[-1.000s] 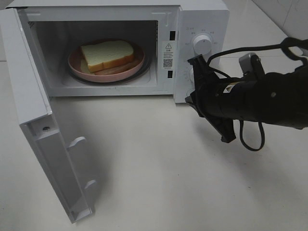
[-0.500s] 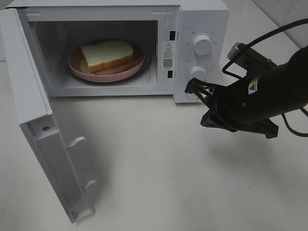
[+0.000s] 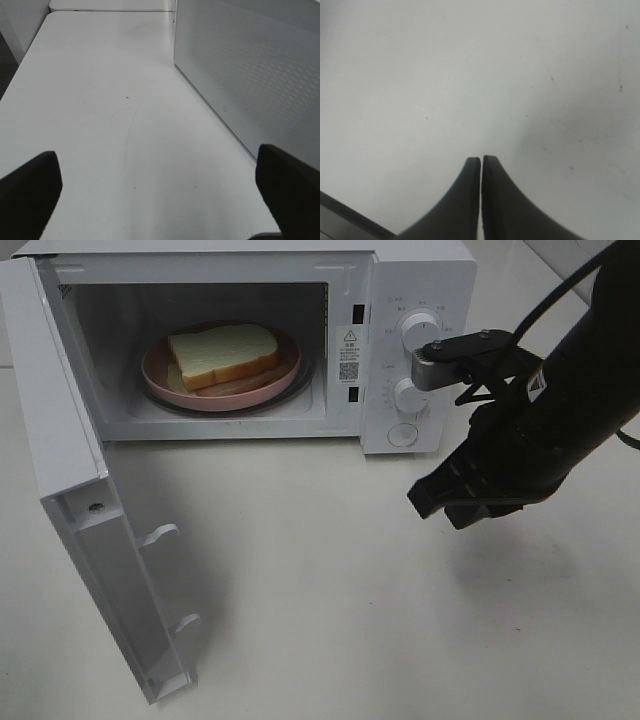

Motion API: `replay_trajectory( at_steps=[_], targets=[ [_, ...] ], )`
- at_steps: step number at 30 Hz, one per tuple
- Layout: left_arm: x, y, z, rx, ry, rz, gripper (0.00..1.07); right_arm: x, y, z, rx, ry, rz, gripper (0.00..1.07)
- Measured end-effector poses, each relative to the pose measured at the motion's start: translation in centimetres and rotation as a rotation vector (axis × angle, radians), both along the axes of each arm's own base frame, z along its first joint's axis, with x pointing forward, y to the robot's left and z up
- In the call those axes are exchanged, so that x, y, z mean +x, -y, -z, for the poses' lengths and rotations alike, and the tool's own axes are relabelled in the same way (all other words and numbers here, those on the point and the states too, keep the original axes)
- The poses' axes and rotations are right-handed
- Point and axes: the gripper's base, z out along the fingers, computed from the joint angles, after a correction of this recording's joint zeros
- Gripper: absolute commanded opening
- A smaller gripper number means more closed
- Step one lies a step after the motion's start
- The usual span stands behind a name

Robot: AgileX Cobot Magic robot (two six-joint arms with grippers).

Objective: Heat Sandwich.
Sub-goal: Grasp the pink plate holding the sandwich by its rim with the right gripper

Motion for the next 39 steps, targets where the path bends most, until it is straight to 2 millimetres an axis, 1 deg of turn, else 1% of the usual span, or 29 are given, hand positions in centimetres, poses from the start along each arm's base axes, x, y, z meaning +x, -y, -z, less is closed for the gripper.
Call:
replay_trajectory(
  at_steps=[1, 3, 4, 5, 6, 8, 9, 10, 11, 12, 13, 15, 17, 18, 19, 22, 23, 24, 27, 29, 30, 32, 33, 34, 35, 36, 37, 38, 39],
  targets=[
    [0.0, 0.0, 0.0, 0.0, 0.0, 0.0, 0.98, 0.0, 0.0, -0.3, -0.04, 0.015, -0.141, 0.05],
    [0.0, 0.0, 0.0, 0.0, 0.0, 0.0, 0.98, -0.1, 0.0, -0.4, -0.08, 0.021, -0.277, 0.06],
    [0.0, 0.0, 0.0, 0.0, 0.0, 0.0, 0.98, -0.1, 0.0, -0.4, -0.08, 0.021, -0.277, 0.06],
    [0.0, 0.0, 0.0, 0.0, 0.0, 0.0, 0.98, -0.2, 0.0, -0.4, -0.096, 0.018, -0.33, 0.06],
    [0.0, 0.0, 0.0, 0.0, 0.0, 0.0, 0.98, -0.3, 0.1, -0.4, -0.129, 0.016, -0.453, 0.06],
    [0.0, 0.0, 0.0, 0.0, 0.0, 0.0, 0.98, -0.6, 0.3, -0.4, -0.164, 0.007, -0.591, 0.07],
    [0.0, 0.0, 0.0, 0.0, 0.0, 0.0, 0.98, -0.6, 0.3, -0.4, -0.164, 0.007, -0.591, 0.07],
    [0.0, 0.0, 0.0, 0.0, 0.0, 0.0, 0.98, -0.7, 0.3, -0.4, -0.176, 0.003, -0.645, 0.07],
    [0.0, 0.0, 0.0, 0.0, 0.0, 0.0, 0.98, -0.9, 0.4, -0.4, -0.202, 0.003, -0.774, 0.07],
    [0.0, 0.0, 0.0, 0.0, 0.0, 0.0, 0.98, -0.9, 0.4, -0.3, -0.213, 0.005, -0.832, 0.08],
    [0.0, 0.0, 0.0, 0.0, 0.0, 0.0, 0.98, -0.9, 0.4, -0.3, -0.213, 0.005, -0.832, 0.08],
    [0.0, 0.0, 0.0, 0.0, 0.0, 0.0, 0.98, -1.1, 0.5, -0.3, -0.239, 0.012, -0.983, 0.08],
    [0.0, 0.0, 0.0, 0.0, 0.0, 0.0, 0.98, -1.1, 0.6, -0.3, -0.258, 0.018, -1.071, 0.09],
    [0.0, 0.0, 0.0, 0.0, 0.0, 0.0, 0.98, -1.1, 0.6, -0.3, -0.258, 0.018, -1.071, 0.09],
    [0.0, 0.0, 0.0, 0.0, 0.0, 0.0, 0.98, -1.1, 0.8, -0.3, -0.293, 0.029, -1.154, 0.09],
    [0.0, 0.0, 0.0, 0.0, 0.0, 0.0, 0.98, -0.9, 1.1, -0.3, -0.352, 0.034, -1.228, 0.15],
    [0.0, 0.0, 0.0, 0.0, 0.0, 0.0, 0.98, -0.9, 1.1, -0.3, -0.352, 0.034, -1.228, 0.15],
    [0.0, 0.0, 0.0, 0.0, 0.0, 0.0, 0.98, -0.7, 1.4, -0.3, -0.39, 0.034, -1.252, 0.19],
    [0.0, 0.0, 0.0, 0.0, 0.0, 0.0, 0.98, -0.6, 1.6, -0.3, -0.422, 0.035, -1.276, 0.26],
    [0.0, 0.0, 0.0, 0.0, 0.0, 0.0, 0.98, -0.6, 1.6, -0.3, -0.43, 0.037, -1.288, 0.28],
    [0.0, 0.0, 0.0, 0.0, 0.0, 0.0, 0.98, -0.6, 1.7, -0.3, -0.435, 0.037, -1.295, 0.36],
    [0.0, 0.0, 0.0, 0.0, 0.0, 0.0, 0.98, -0.5, 1.7, -0.3, -0.444, 0.041, -1.299, 0.45],
    [0.0, 0.0, 0.0, 0.0, 0.0, 0.0, 0.98, -0.5, 1.7, -0.3, -0.444, 0.041, -1.299, 0.45],
    [0.0, 0.0, 0.0, 0.0, 0.0, 0.0, 0.98, -0.4, 1.7, -0.3, -0.448, 0.049, -1.299, 0.55],
    [0.0, 0.0, 0.0, 0.0, 0.0, 0.0, 0.98, -0.3, 1.6, -0.4, -0.448, 0.06, -1.291, 0.62],
    [0.0, 0.0, 0.0, 0.0, 0.0, 0.0, 0.98, -0.2, 1.6, -0.4, -0.45, 0.072, -1.281, 0.67],
    [0.0, 0.0, 0.0, 0.0, 0.0, 0.0, 0.98, -0.2, 1.6, -0.4, -0.45, 0.072, -1.281, 0.67],
    [0.0, 0.0, 0.0, 0.0, 0.0, 0.0, 0.98, -0.1, 1.5, -0.4, -0.447, 0.093, -1.245, 0.8],
    [0.0, 0.0, 0.0, 0.0, 0.0, 0.0, 0.98, 0.0, 1.4, -0.4, -0.445, 0.103, -1.231, 0.85]
  ],
)
